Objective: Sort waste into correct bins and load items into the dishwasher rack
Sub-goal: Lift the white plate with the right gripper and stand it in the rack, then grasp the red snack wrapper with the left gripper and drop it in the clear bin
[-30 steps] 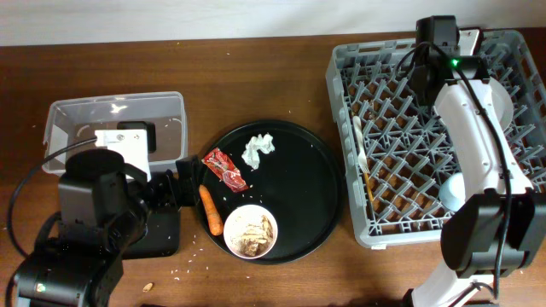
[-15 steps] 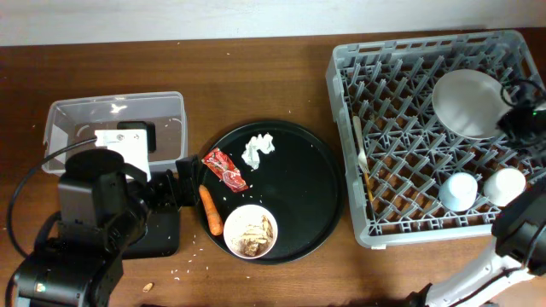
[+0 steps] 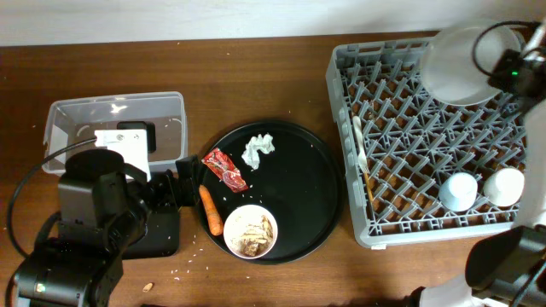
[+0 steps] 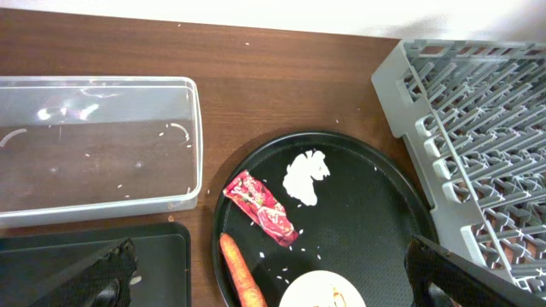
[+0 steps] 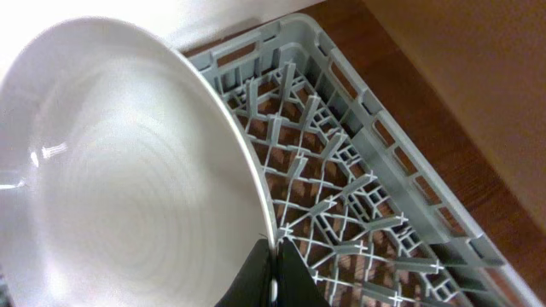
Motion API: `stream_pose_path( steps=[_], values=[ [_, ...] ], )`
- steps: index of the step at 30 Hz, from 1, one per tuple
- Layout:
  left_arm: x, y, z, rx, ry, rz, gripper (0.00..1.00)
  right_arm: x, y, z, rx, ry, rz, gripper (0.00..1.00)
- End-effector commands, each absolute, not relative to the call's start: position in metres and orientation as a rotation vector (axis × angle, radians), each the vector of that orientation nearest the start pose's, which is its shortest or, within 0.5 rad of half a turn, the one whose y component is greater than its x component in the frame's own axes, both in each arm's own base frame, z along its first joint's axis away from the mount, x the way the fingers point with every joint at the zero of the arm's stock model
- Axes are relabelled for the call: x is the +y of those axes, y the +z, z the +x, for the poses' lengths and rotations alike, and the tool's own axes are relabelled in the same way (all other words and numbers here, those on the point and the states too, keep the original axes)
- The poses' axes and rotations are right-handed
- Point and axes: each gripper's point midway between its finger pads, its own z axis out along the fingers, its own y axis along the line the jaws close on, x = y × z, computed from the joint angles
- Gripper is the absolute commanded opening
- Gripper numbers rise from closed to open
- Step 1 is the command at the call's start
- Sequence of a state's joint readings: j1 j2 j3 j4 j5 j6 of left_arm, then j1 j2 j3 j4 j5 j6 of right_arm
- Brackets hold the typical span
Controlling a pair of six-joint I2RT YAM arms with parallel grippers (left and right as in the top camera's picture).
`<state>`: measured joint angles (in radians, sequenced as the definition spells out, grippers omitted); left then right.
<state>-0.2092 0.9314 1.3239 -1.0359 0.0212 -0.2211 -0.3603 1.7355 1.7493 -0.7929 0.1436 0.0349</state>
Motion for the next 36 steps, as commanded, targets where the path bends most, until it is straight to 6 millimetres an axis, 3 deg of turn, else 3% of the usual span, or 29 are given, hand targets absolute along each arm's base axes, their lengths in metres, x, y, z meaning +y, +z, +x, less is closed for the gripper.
stream_pose_path(
  steps=[1, 2, 4, 5, 11, 14, 15, 16, 17, 18, 19, 21, 22, 24, 25, 26, 27, 29, 32, 33, 36],
  values=[
    [-0.056, 0.329, 0.256, 2.217, -0.248, -0.001, 0.99, -0.176, 0.272, 0.448, 2.343, -0.728, 0.302, 0.04],
    [-0.056, 0.329, 0.256, 2.217, -0.248, -0.001, 0.99, -0.167, 0.281, 0.449, 2.320, -0.895, 0.243, 0.04],
    [-0.056, 0.329, 0.256, 2.217, -0.248, -0.001, 0.99, -0.132, 0.286, 0.462, 2.292, -1.012, 0.102, 0.04],
    [-0.056, 0.329, 0.256, 2.217, -0.248, -0.001, 0.99, -0.129, 0.285, 0.462, 2.289, -1.064, 0.097, 0.04],
    [-0.056, 0.329, 0.256, 2.217, -0.248, -0.001, 1.00, -0.100, 0.243, 0.469, 2.367, -1.084, -0.032, 0.04],
    [-0.056, 0.329, 0.256, 2.217, -0.248, -0.001, 1.00, -0.095, 0.229, 0.466, 2.393, -1.085, -0.060, 0.04],
    [-0.056, 0.329, 0.256, 2.217, -0.248, -0.001, 0.99, -0.091, 0.228, 0.467, 2.395, -1.070, -0.070, 0.11],
    [-0.056, 0.329, 0.256, 2.217, -0.248, -0.001, 0.99, -0.090, 0.228, 0.467, 2.386, -1.022, 0.003, 0.48],
    [-0.056, 0.329, 0.256, 2.217, -0.248, -0.001, 0.99, -0.078, 0.227, 0.466, 2.382, -0.830, 0.137, 0.73],
    [-0.056, 0.329, 0.256, 2.217, -0.248, -0.001, 0.99, -0.059, 0.230, 0.471, 2.397, -0.616, 0.098, 0.78],
    [-0.056, 0.329, 0.256, 2.217, -0.248, -0.001, 0.99, -0.054, 0.247, 0.470, 2.357, -0.479, 0.177, 0.82],
    [-0.056, 0.329, 0.256, 2.217, -0.248, -0.001, 0.99, -0.046, 0.281, 0.455, 2.308, -0.254, 0.245, 0.82],
    [-0.056, 0.329, 0.256, 2.217, -0.248, -0.001, 0.99, -0.041, 0.313, 0.429, 2.264, -0.077, 0.276, 0.82],
    [-0.056, 0.329, 0.256, 2.217, -0.248, -0.001, 0.99, -0.028, 0.345, 0.388, 2.236, 0.095, 0.235, 0.82],
    [-0.056, 0.329, 0.256, 2.217, -0.248, -0.001, 0.99, -0.020, 0.367, 0.340, 2.219, 0.205, 0.292, 0.85],
    [-0.051, 0.331, 0.258, 2.205, -0.212, -0.021, 0.99, -0.018, 0.382, 0.298, 2.195, 0.238, 0.327, 0.98],
    [-0.052, 0.331, 0.258, 2.205, -0.222, -0.017, 0.99, -0.018, 0.393, 0.272, 2.164, 0.228, 0.334, 0.99],
    [-0.054, 0.331, 0.257, 2.209, -0.234, -0.010, 0.99, -0.013, 0.411, 0.243, 2.093, 0.222, 0.314, 0.99],
    [-0.071, 0.324, 0.260, 2.246, -0.329, 0.041, 0.99, -0.010, 0.420, 0.232, 2.055, 0.219, 0.303, 0.99],
    [-0.076, 0.304, 0.270, 2.325, -0.324, 0.049, 0.99, -0.011, 0.419, 0.233, 2.060, 0.218, 0.304, 0.99],
    [-0.140, 0.202, 0.326, 2.591, -0.292, 0.339, 0.83, -0.012, 0.412, 0.241, 2.089, 0.221, 0.312, 0.99]
  ],
)
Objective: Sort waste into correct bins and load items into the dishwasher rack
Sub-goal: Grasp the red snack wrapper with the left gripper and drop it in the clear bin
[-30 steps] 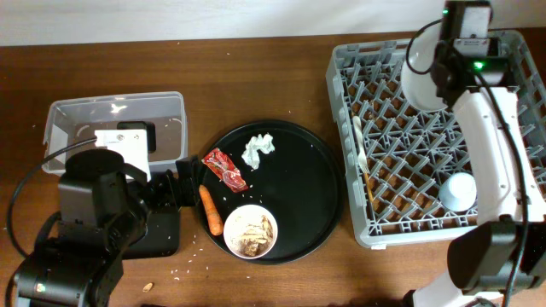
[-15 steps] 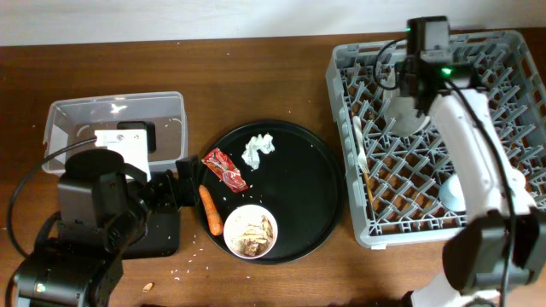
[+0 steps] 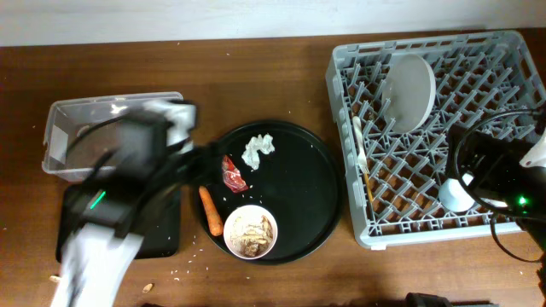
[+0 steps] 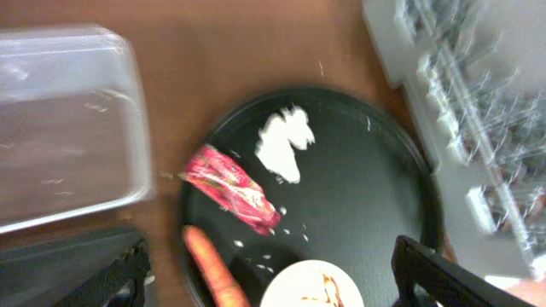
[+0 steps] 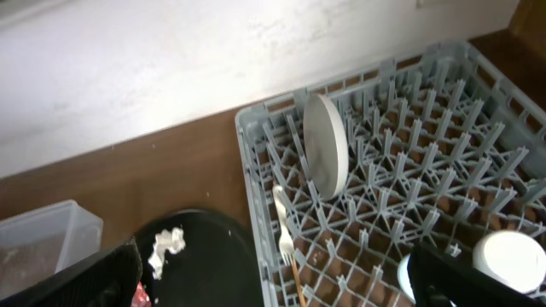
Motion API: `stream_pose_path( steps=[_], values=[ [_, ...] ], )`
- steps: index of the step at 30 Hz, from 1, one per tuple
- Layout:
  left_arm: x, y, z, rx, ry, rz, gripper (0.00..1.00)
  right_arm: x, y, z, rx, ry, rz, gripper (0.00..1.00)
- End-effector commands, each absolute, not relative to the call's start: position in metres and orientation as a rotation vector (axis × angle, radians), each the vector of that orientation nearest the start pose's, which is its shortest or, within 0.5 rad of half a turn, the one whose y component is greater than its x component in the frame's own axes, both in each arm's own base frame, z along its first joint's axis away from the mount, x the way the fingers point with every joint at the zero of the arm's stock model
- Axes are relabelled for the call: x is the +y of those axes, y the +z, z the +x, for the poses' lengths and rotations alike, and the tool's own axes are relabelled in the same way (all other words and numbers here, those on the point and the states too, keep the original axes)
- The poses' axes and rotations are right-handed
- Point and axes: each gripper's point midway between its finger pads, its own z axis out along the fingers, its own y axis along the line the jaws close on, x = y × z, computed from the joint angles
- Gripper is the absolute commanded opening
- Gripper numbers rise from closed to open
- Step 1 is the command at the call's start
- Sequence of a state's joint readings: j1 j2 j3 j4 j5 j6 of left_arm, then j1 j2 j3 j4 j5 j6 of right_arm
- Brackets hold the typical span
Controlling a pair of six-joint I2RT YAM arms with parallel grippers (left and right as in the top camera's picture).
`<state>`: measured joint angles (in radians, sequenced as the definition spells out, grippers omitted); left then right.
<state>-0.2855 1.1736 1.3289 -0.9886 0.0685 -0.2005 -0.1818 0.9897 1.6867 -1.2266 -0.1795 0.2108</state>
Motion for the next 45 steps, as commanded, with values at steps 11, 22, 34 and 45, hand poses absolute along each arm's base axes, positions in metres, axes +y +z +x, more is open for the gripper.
stream_pose_path(
  steps=[11, 22, 34, 45],
  values=[
    [-0.195, 0.003, 0.424, 2.664, -0.042, 0.572, 0.01, -0.030, 0.310, 0.334, 2.451, 0.251, 0.422, 0.99],
    [0.035, 0.192, 0.409, 2.656, 0.220, -0.150, 0.00, -0.025, 0.336, 0.306, 2.400, 0.188, 0.275, 0.99],
    [-0.001, 0.191, 0.394, 2.727, -0.022, -0.070, 0.68, 0.001, 0.463, 0.134, 1.794, 0.082, 0.157, 0.99],
    [-0.121, 0.009, 0.325, 2.861, -0.134, 0.129, 0.61, 0.001, 0.463, 0.134, 1.795, 0.082, 0.157, 0.99]
  ],
)
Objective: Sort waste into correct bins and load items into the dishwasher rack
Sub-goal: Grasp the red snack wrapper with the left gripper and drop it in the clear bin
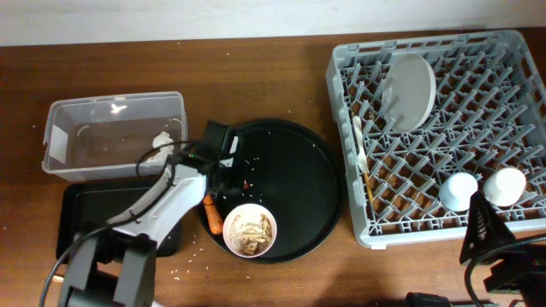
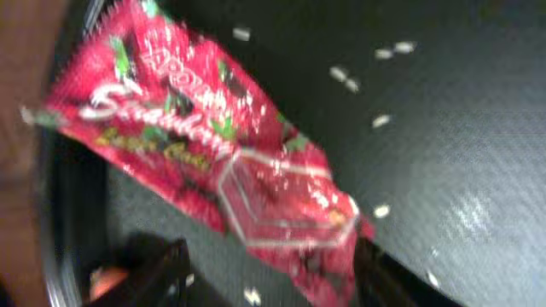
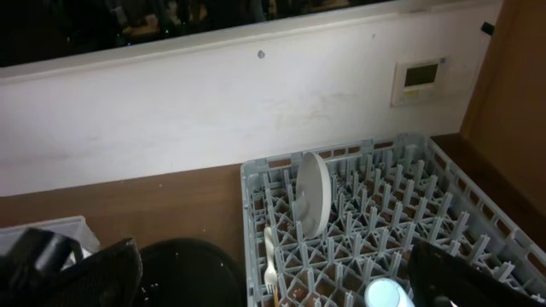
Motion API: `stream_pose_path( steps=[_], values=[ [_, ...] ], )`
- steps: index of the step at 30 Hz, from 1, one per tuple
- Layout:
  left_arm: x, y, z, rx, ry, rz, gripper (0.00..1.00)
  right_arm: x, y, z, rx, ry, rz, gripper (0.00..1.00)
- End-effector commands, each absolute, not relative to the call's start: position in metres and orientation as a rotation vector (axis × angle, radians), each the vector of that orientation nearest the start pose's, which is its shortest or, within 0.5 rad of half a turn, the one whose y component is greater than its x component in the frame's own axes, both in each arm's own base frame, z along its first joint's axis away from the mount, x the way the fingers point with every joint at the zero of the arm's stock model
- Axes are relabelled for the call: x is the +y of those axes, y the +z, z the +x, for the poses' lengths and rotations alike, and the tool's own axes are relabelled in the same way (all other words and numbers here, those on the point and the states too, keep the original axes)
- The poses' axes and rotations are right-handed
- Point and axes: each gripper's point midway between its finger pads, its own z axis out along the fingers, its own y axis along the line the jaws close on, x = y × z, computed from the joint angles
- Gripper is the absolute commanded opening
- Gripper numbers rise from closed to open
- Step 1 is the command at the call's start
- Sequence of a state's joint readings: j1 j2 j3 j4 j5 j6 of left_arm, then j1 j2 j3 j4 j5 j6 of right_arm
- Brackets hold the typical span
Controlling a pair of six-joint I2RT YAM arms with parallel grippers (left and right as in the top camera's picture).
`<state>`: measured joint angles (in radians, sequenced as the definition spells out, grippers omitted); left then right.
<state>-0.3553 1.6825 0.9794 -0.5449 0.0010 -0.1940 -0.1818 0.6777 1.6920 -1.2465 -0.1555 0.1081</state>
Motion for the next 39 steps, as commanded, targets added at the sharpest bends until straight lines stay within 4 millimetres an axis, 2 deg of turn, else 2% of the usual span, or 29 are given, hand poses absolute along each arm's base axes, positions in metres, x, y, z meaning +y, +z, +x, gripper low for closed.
stream_pose_path(
  steps=[1, 2, 3, 4, 5, 8, 10, 11, 12, 13, 14, 15, 17, 18, 19, 20, 21, 23, 25, 26, 28, 29, 30, 31, 33, 34, 37, 38, 39],
  values=[
    [-0.120, 0.000, 0.322, 2.889, -0.124, 0.123, 0.60, 0.001, 0.463, 0.134, 1.795, 0.081, 0.157, 0.99],
    [-0.120, -0.009, 0.321, 2.907, -0.117, 0.115, 0.60, 0.001, 0.463, 0.134, 1.794, 0.082, 0.157, 0.99],
    [-0.122, -0.009, 0.326, 2.889, -0.125, 0.114, 0.43, 0.001, 0.463, 0.134, 1.794, 0.082, 0.157, 0.99],
    [-0.125, 0.000, 0.335, 2.857, -0.139, 0.113, 0.18, 0.001, 0.463, 0.134, 1.795, 0.082, 0.157, 0.99],
    [-0.129, 0.017, 0.345, 2.818, -0.155, 0.113, 0.00, 0.001, 0.463, 0.134, 1.795, 0.082, 0.157, 0.99],
    [-0.138, 0.109, 0.370, 2.625, -0.224, 0.105, 0.00, 0.001, 0.463, 0.134, 1.794, 0.082, 0.157, 0.99],
    [-0.138, 0.134, 0.370, 2.555, -0.236, 0.140, 0.00, 0.001, 0.463, 0.134, 1.794, 0.082, 0.157, 0.99],
    [-0.142, 0.130, 0.368, 2.553, -0.214, 0.262, 0.06, 0.001, 0.463, 0.134, 1.795, 0.082, 0.157, 0.99],
    [-0.146, 0.115, 0.360, 2.555, -0.140, 0.498, 0.30, 0.001, 0.463, 0.134, 1.795, 0.082, 0.157, 0.99],
    [-0.137, 0.095, 0.355, 2.599, -0.025, 0.555, 0.50, 0.001, 0.463, 0.134, 1.795, 0.082, 0.157, 0.99],
    [-0.127, 0.074, 0.353, 2.662, 0.036, 0.555, 0.52, 0.001, 0.463, 0.134, 1.795, 0.082, 0.157, 0.99],
    [-0.122, 0.048, 0.349, 2.743, 0.044, 0.550, 0.52, 0.001, 0.463, 0.134, 1.794, 0.082, 0.157, 0.99],
    [-0.119, 0.024, 0.344, 2.827, 0.004, 0.513, 0.52, 0.001, 0.463, 0.134, 1.795, 0.082, 0.157, 0.99],
    [-0.119, 0.019, 0.340, 2.855, -0.030, 0.508, 0.49, 0.001, 0.463, 0.134, 1.795, 0.082, 0.157, 0.99],
    [-0.116, 0.018, 0.335, 2.885, -0.028, 0.477, 0.44, 0.001, 0.463, 0.134, 1.794, 0.082, 0.156, 0.99],
    [-0.118, 0.016, 0.330, 2.906, -0.054, 0.480, 0.32, 0.001, 0.463, 0.134, 1.795, 0.082, 0.157, 0.99],
    [-0.121, 0.015, 0.328, 2.912, -0.087, 0.485, 0.25, 0.001, 0.463, 0.134, 1.795, 0.082, 0.157, 0.99],
    [-0.123, 0.003, 0.323, 2.951, -0.102, 0.493, 0.24, 0.001, 0.463, 0.134, 1.795, 0.082, 0.157, 0.99],
    [-0.123, -0.005, 0.322, 2.971, -0.104, 0.497, 0.00, 0.001, 0.463, 0.134, 1.794, 0.082, 0.157, 0.99],
    [-0.125, 0.005, 0.329, 2.945, -0.111, 0.492, 0.00, 0.001, 0.463, 0.134, 1.794, 0.082, 0.157, 0.99],
    [-0.127, 0.048, 0.348, 2.856, -0.092, 0.475, 0.00, 0.001, 0.463, 0.134, 1.795, 0.082, 0.157, 0.99],
    [-0.125, 0.075, 0.357, 2.805, -0.060, 0.461, 0.00, 0.001, 0.463, 0.134, 1.794, 0.082, 0.157, 0.98],
    [-0.120, 0.117, 0.368, 2.726, -0.019, 0.432, 0.00, 0.001, 0.463, 0.134, 1.795, 0.082, 0.157, 0.99],
    [-0.116, 0.141, 0.374, 2.684, -0.023, 0.403, 0.00, 0.001, 0.463, 0.134, 1.794, 0.082, 0.157, 0.99],
    [-0.091, 0.170, 0.382, 2.627, 0.006, 0.309, 0.00, 0.001, 0.463, 0.134, 1.795, 0.082, 0.157, 0.99],
    [-0.033, 0.181, 0.387, 2.615, 0.152, 0.092, 0.00, 0.001, 0.463, 0.134, 1.794, 0.081, 0.157, 0.99],
    [0.054, 0.186, 0.391, 2.573, 0.235, -0.284, 0.00, 0.001, 0.463, 0.134, 1.794, 0.082, 0.157, 0.99],
    [0.079, 0.189, 0.392, 2.543, 0.244, -0.365, 0.00, 0.001, 0.463, 0.134, 1.794, 0.082, 0.157, 0.98],
    [0.094, 0.190, 0.391, 2.528, 0.222, -0.417, 0.04, 0.001, 0.463, 0.134, 1.794, 0.082, 0.157, 0.99]
  ],
)
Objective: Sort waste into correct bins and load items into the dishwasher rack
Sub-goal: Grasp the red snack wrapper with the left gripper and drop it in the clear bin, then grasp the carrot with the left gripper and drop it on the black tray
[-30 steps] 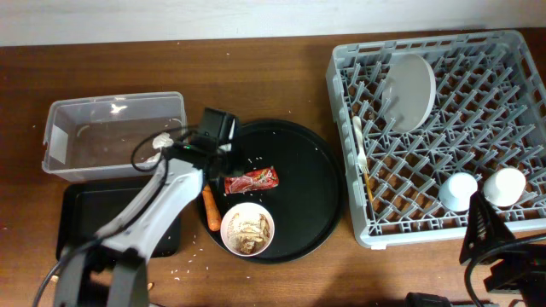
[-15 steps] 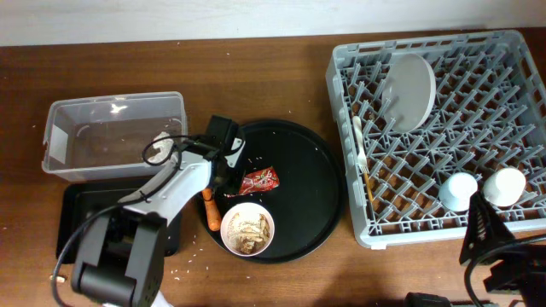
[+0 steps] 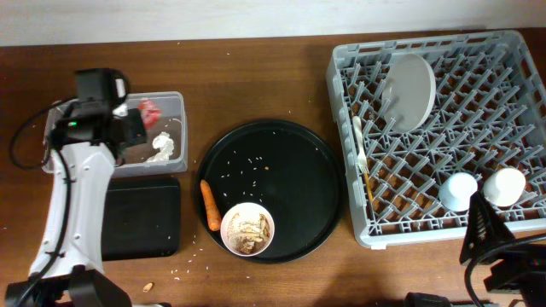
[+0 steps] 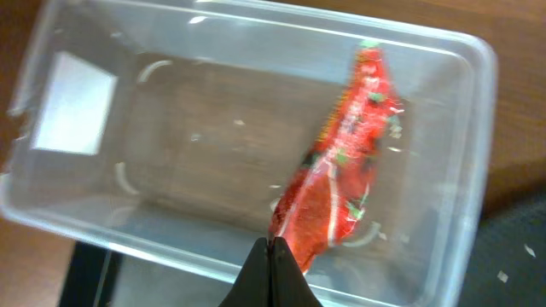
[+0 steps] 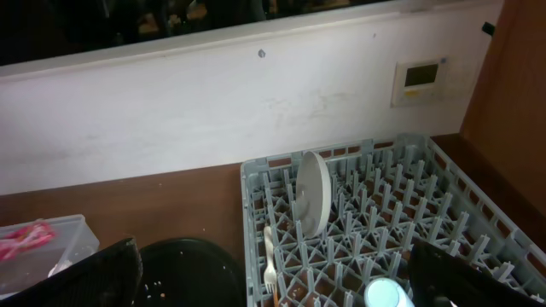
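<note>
My left gripper [image 4: 273,249] is shut on one end of a red snack wrapper [image 4: 345,179], which hangs over the clear plastic bin [image 4: 465,128]. From overhead the left gripper [image 3: 141,121] holds the wrapper [image 3: 150,109] at the bin's right end, above a crumpled white tissue [image 3: 159,150] lying inside. A carrot [image 3: 209,205] and a bowl of food scraps [image 3: 248,230] lie on the round black tray [image 3: 290,170]. The grey dishwasher rack [image 3: 341,111] holds a white plate [image 3: 408,81], two cups [image 3: 461,190] and a fork [image 3: 360,149]. My right gripper [image 5: 271,281] is open, high above the table's front right.
A black rectangular bin [image 3: 141,217] sits just in front of the clear bin [image 3: 60,119]. Rice grains are scattered on the tray and the table. A white wall [image 5: 213,102] runs behind the table.
My left gripper was open around the red wrapper on the black tray; now it is shut on the wrapper and holds it over the clear bin. The right arm has not moved.
My right gripper held the white plate over the rack while tissue and wrapper lay on the tray. Then the plate stood in the rack. Then the tissue lay in the clear bin and my left gripper was at the wrapper, which now hangs over that bin.
</note>
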Motion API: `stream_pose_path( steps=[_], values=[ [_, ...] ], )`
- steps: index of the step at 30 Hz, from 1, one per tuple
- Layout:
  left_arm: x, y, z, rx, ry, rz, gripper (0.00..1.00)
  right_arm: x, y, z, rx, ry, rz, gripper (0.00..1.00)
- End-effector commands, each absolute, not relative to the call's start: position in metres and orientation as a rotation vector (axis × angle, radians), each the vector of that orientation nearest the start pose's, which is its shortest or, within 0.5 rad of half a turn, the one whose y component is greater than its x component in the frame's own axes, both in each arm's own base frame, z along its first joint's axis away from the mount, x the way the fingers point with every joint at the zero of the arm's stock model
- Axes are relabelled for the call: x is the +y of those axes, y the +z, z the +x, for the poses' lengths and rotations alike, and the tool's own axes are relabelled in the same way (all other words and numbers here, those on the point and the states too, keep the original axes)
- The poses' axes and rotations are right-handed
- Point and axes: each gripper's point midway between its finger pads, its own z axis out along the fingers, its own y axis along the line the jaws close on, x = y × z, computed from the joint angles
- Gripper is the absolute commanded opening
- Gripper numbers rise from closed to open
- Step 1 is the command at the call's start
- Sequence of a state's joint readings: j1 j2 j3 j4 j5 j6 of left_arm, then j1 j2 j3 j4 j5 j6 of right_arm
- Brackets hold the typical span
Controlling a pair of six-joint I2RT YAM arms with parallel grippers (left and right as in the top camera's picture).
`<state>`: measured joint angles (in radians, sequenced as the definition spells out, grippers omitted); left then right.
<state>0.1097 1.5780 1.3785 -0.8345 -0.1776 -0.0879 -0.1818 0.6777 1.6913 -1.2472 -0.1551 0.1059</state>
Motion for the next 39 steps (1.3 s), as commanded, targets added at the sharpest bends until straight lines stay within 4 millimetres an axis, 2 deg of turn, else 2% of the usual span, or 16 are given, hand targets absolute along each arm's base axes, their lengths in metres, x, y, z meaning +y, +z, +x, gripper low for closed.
stream_pose_path(
  steps=[1, 5, 6, 7, 9, 13, 17, 23, 27, 29, 31, 33, 35, 36, 37, 39],
  values=[
    [0.094, 0.188, 0.389, 2.538, 0.213, -0.414, 0.35, 0.001, 0.463, 0.134, 1.795, 0.081, 0.157, 0.99],
    [0.046, 0.209, 0.379, 2.540, 0.042, -0.238, 0.82, 0.001, 0.463, 0.134, 1.794, 0.081, 0.157, 0.99],
    [0.034, 0.212, 0.372, 2.554, 0.019, -0.206, 0.80, 0.001, 0.463, 0.134, 1.795, 0.082, 0.157, 0.99],
    [-0.003, 0.203, 0.352, 2.650, -0.107, -0.102, 0.68, 0.001, 0.463, 0.134, 1.794, 0.082, 0.157, 0.99],
    [-0.042, 0.166, 0.318, 2.825, -0.161, -0.073, 0.65, 0.001, 0.463, 0.134, 1.794, 0.081, 0.157, 0.99],
    [-0.075, 0.078, 0.261, 3.019, -0.175, -0.262, 0.58, 0.001, 0.463, 0.134, 1.794, 0.082, 0.157, 0.99],
    [-0.085, 0.028, 0.247, 3.008, -0.212, -0.272, 0.51, 0.001, 0.463, 0.134, 1.794, 0.082, 0.157, 0.99],
    [-0.084, -0.006, 0.258, 3.017, -0.172, -0.275, 0.36, 0.001, 0.463, 0.134, 1.795, 0.082, 0.157, 0.99],
    [-0.088, 0.032, 0.278, 2.957, -0.190, -0.262, 0.14, 0.001, 0.463, 0.134, 1.795, 0.082, 0.157, 0.99],
    [-0.072, 0.096, 0.299, 2.849, -0.062, -0.276, 0.15, 0.001, 0.463, 0.134, 1.794, 0.082, 0.157, 0.99],
    [-0.024, 0.143, 0.293, 2.782, 0.128, -0.407, 0.15, 0.001, 0.463, 0.134, 1.795, 0.082, 0.157, 0.99],
    [0.050, 0.137, 0.266, 2.782, 0.256, -0.788, 0.15, 0.001, 0.463, 0.134, 1.794, 0.082, 0.157, 0.99],
    [0.080, 0.119, 0.248, 2.776, 0.220, -1.011, 0.15, 0.001, 0.463, 0.134, 1.795, 0.082, 0.157, 0.99],
    [0.090, 0.104, 0.239, 2.770, 0.177, -1.111, 0.15, 0.001, 0.463, 0.134, 1.794, 0.082, 0.157, 0.99],
    [0.095, 0.086, 0.231, 2.754, 0.106, -1.204, 0.35, 0.001, 0.463, 0.134, 1.794, 0.082, 0.157, 0.99],
    [0.095, 0.081, 0.229, 2.757, 0.082, -1.209, 0.39, 0.001, 0.463, 0.134, 1.794, 0.082, 0.156, 0.99]
  ],
)
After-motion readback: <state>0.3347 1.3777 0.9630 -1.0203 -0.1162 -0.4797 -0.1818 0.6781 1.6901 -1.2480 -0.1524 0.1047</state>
